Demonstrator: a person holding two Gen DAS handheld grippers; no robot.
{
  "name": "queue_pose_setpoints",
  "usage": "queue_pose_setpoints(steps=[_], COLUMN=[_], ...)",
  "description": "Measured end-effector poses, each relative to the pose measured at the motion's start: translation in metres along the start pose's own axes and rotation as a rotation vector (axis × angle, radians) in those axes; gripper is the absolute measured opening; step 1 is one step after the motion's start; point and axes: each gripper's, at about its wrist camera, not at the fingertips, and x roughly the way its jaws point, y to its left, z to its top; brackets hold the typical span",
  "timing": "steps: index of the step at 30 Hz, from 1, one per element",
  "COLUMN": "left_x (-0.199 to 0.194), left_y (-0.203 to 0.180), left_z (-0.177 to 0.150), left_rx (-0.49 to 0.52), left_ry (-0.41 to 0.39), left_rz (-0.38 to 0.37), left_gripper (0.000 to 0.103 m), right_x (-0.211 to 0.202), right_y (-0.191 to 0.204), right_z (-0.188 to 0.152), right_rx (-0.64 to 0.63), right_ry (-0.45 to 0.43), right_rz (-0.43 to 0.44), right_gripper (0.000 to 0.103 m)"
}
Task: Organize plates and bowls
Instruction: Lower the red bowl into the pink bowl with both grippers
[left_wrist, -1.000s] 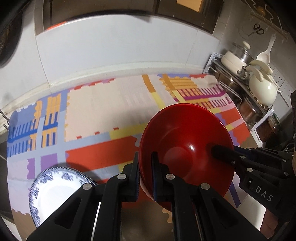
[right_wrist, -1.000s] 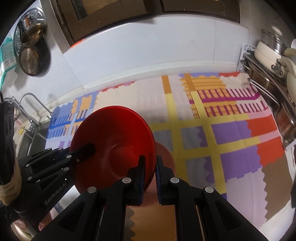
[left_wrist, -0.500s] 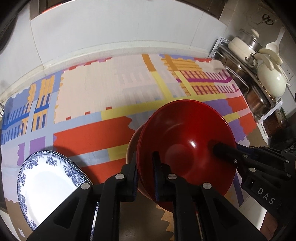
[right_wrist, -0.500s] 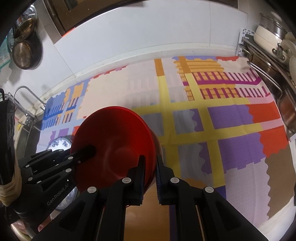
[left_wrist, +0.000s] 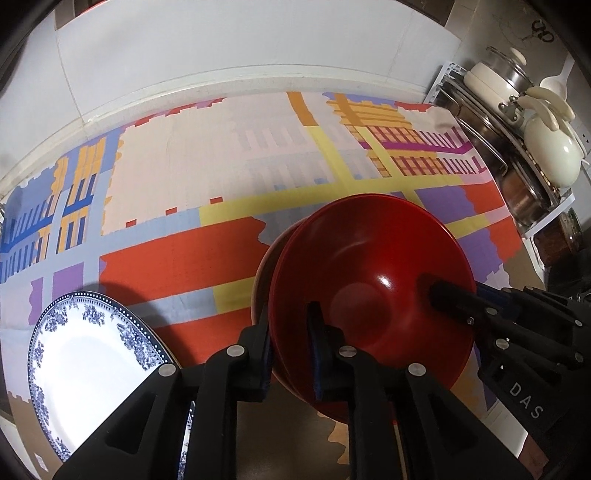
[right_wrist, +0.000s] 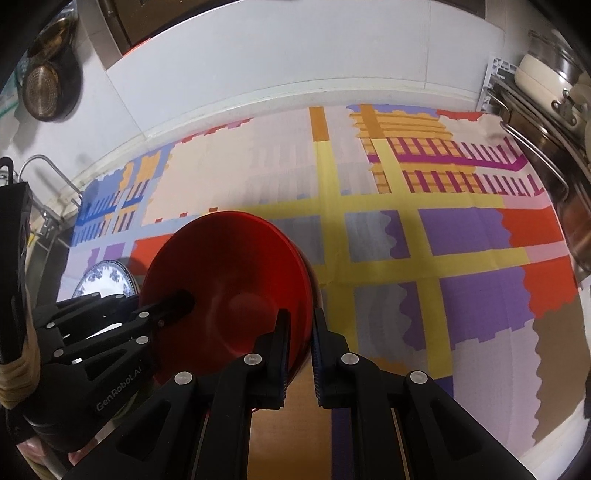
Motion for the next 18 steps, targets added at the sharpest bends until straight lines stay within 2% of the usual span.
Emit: queue_pose_setpoints(steps=[10,14,16,18], left_x=[-0.006,-0.012,-0.014,-0.018], left_y=[0.0,-0.002,-0.002,-0.001], left_z=[0.0,-0.002,-0.003,-0.004], left_rx=[0.011,0.024,0.027,0.026], left_ry=[-0.012,-0.026,-0.029,-0.038], left_rz=[-0.037,-0.036,-0.04,-0.025], left_gripper=[0.031,0.035,0.037,0.043], right_x=[-0.001,-0.005,-0.008,-0.012], right_y=[0.001,0.002,0.003,0.004], right_z=[-0.001,-0.002,-0.002,-0.002], right_rx=[-0.02,-0.04,-0.048,-0.052], right_ry=[0.0,-0.022,-0.04,-0.052], right_rz=[-0.005,-0.021,-0.028,-0.037], right_gripper=[0.015,0.029,0.03,0.034])
